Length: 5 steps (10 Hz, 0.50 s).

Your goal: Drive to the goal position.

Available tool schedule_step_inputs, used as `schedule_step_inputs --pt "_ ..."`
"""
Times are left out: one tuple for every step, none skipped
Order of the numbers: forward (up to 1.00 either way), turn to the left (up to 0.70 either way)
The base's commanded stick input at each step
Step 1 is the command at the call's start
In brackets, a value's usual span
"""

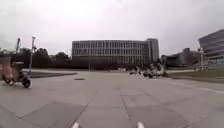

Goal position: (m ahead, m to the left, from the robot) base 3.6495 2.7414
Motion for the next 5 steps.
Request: schedule_step_inputs --pt "0.5 0.0" --pt "0.5 0.0" --pt "0.5 0.0" --pt "0.5 0.0" --pt "0.5 0.0"
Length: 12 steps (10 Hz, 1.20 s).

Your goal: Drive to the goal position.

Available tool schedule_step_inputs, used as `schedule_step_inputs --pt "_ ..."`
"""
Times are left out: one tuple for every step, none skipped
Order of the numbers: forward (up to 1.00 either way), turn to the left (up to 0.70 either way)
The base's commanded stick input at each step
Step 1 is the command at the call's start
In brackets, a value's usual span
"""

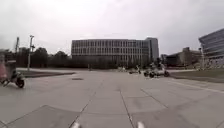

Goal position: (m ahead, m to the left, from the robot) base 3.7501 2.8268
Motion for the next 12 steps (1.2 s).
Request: schedule_step_inputs --pt "0.5 0.0" --pt "0.5 0.0" --pt "0.5 0.0" --pt "0.5 0.0" --pt "0.5 0.0" --pt "0.5 0.0" --pt "0.5 0.0" --pt "0.5 0.0" --pt "0.5 0.0" --pt "0.5 0.0" --pt "0.5 0.0" --pt "0.5 0.0"
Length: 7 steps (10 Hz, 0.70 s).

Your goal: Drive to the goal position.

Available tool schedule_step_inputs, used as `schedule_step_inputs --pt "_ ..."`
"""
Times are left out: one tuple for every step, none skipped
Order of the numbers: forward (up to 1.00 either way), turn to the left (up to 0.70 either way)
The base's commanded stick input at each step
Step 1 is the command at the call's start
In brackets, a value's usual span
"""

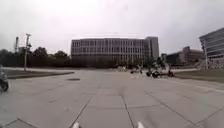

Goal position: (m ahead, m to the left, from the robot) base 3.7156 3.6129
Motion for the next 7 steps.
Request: schedule_step_inputs --pt "0.5 0.0" --pt "0.5 0.0" --pt "0.5 0.0" --pt "0.5 0.0" --pt "0.5 0.0" --pt "0.5 0.0" --pt "0.5 0.0"
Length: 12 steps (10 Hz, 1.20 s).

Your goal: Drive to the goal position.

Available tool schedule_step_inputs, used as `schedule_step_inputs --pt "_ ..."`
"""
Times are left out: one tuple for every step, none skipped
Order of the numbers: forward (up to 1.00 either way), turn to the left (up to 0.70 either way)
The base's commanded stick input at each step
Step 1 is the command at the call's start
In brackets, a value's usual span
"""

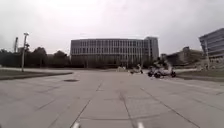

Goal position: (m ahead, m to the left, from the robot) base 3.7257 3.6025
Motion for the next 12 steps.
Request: schedule_step_inputs --pt "0.5 0.0" --pt "0.5 0.0" --pt "0.5 0.0" --pt "0.5 0.0" --pt "0.5 0.0" --pt "0.5 0.0" --pt "0.5 0.0" --pt "0.5 0.01" --pt "0.5 0.02" --pt "0.5 0.1" --pt "0.5 0.22" --pt "0.5 0.25"
